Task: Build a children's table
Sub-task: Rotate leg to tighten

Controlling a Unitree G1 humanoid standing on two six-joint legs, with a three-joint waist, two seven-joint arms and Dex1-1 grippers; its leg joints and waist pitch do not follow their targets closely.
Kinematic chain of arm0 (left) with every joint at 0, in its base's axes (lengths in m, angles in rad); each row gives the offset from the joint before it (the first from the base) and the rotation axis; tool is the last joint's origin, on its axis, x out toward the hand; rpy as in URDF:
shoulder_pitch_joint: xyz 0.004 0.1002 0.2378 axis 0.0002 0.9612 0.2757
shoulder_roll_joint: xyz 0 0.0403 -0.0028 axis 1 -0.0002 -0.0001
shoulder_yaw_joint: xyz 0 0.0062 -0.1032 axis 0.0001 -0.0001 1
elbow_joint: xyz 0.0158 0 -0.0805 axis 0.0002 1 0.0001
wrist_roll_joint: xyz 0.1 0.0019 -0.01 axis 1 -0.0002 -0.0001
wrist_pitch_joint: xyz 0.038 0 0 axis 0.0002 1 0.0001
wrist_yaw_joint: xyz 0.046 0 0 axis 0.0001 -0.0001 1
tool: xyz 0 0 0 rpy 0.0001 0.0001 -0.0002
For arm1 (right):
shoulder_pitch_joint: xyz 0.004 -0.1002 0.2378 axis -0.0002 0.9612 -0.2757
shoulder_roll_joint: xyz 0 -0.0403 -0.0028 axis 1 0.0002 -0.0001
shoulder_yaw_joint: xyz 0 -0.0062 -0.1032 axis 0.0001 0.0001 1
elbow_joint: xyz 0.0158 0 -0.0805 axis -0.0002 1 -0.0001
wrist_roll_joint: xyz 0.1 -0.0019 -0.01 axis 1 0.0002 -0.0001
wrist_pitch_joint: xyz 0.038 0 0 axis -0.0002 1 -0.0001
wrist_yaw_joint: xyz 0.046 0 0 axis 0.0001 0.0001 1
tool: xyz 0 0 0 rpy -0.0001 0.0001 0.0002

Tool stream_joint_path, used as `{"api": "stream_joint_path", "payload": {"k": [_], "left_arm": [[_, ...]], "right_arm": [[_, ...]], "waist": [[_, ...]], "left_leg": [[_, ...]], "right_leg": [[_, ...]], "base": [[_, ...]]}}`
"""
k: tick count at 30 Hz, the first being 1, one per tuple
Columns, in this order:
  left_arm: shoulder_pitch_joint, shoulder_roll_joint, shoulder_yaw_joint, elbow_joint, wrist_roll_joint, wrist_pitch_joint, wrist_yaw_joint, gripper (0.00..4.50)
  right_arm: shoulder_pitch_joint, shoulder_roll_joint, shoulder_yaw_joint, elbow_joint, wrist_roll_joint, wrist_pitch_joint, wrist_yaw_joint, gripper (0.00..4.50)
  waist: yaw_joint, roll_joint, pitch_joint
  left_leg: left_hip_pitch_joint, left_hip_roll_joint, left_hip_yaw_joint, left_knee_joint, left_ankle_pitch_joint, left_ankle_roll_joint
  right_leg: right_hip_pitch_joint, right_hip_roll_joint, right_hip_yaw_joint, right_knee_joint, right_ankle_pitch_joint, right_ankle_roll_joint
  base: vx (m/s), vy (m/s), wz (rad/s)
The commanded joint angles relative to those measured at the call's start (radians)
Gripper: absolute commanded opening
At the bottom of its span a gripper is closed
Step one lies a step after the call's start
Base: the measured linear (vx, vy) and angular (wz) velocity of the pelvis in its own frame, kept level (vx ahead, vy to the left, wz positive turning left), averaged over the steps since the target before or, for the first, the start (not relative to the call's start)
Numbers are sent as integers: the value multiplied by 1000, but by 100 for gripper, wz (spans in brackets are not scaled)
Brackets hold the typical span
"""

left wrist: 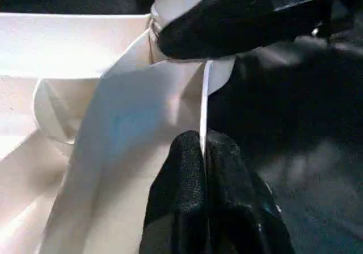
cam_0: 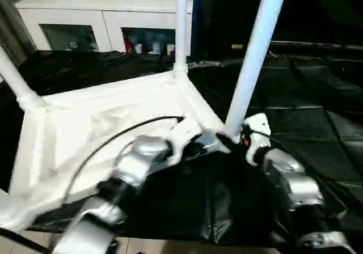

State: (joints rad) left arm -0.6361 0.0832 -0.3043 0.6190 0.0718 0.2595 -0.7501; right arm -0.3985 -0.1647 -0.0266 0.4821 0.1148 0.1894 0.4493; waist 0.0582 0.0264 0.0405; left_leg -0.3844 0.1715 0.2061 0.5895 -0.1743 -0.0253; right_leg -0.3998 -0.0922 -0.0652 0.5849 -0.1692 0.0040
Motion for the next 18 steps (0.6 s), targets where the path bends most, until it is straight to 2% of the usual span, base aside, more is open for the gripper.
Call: {"api": "stream_joint_path", "payload": {"k": [1,3,4,6,7,10,12,14,15,18], "left_arm": [[-42,-38,59,42,-3,-15,166,0],[-51,-56,51,61,12,-26,186,0],[-50,-63,43,63,21,-32,187,0],[-47,-65,34,63,23,-39,174,0],[-46,-66,31,65,22,-42,167,0],[-30,-53,22,50,10,-57,113,0],[-25,-43,21,44,4,-62,87,0],[-9,-17,14,22,-2,-65,30,0],[1,-3,9,9,-8,-71,-9,0],[35,50,-12,-40,-32,-81,-136,0]], "right_arm": [[17,61,16,21,-3,29,-76,270],[19,82,21,18,-22,0,-111,270],[20,91,31,13,-32,-27,-113,270],[20,98,37,5,-30,-44,-101,270],[20,101,39,1,-27,-48,-96,326],[12,97,38,-24,5,-58,-37,347],[6,85,41,-35,18,-54,4,368],[-1,41,56,-54,27,-39,85,381],[-2,14,66,-65,34,-34,136,381],[-5,-83,100,-84,34,-44,290,381]], "waist": [[-4,-12,-56],[-3,-14,-57],[-2,-8,-58],[-3,-11,-58],[-3,-11,-59],[-3,-14,-58],[-10,-14,-58],[-12,-16,-58],[-14,-14,-57],[-13,-16,-59]], "left_leg": [[26,55,-35,-77,-296,9],[26,56,-35,-77,-295,7],[26,56,-36,-78,-295,7],[25,56,-35,-78,-298,14],[23,56,-35,-78,-291,20],[19,56,-35,-78,-289,34],[15,56,-37,-79,-284,40],[19,57,-35,-77,-286,45],[15,56,-34,-76,-278,51],[15,57,-32,-71,-260,68]], "right_leg": [[31,-63,41,-88,-375,-169],[31,-63,40,-87,-360,-167],[31,-63,40,-86,-352,-169],[32,-63,40,-86,-333,-172],[35,-63,40,-84,-319,-176],[38,-64,40,-83,-319,-178],[41,-64,38,-81,-314,-178],[40,-63,38,-82,-313,-186],[41,-63,39,-81,-304,-192],[44,-65,38,-78,-287,-204]], "base": [[0,0,0],[0,0,0],[0,0,0],[0,0,0],[0,0,0],[0,0,0],[0,0,0],[0,0,0],[0,0,0],[0,0,0]]}}
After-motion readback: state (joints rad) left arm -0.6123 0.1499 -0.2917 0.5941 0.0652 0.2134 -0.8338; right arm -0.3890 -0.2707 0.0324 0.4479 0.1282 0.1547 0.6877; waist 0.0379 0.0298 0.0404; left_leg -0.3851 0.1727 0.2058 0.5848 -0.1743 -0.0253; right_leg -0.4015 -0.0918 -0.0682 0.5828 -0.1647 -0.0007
